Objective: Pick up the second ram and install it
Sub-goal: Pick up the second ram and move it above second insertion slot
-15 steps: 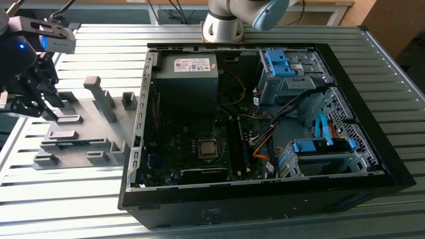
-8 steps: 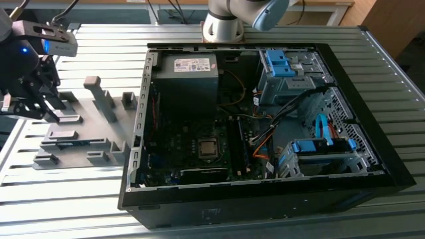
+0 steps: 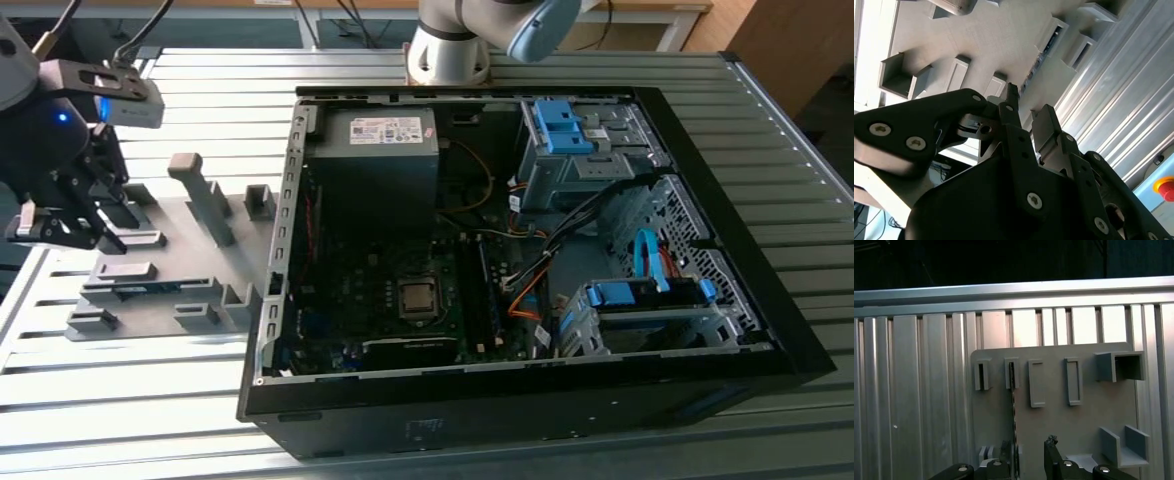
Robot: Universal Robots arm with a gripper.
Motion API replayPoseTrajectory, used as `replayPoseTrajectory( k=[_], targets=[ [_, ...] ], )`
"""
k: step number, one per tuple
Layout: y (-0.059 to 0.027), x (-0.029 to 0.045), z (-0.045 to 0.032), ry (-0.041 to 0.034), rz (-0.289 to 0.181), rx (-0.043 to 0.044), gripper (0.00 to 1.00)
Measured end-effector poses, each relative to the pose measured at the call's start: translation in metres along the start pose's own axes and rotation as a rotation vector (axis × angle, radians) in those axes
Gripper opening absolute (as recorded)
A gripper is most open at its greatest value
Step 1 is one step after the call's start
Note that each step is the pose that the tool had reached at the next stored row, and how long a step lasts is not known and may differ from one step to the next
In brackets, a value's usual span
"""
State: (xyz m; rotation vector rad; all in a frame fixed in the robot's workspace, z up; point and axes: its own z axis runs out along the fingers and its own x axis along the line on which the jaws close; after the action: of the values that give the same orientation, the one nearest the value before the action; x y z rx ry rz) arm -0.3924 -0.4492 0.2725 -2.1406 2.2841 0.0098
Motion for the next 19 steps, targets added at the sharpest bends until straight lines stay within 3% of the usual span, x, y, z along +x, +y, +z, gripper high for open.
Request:
replayPoseTrajectory(
  k=[19],
  targets=[
    [0.0075, 0.0059, 0.0307, 0.0002, 0.000, -0.0005, 0.38]
  ],
)
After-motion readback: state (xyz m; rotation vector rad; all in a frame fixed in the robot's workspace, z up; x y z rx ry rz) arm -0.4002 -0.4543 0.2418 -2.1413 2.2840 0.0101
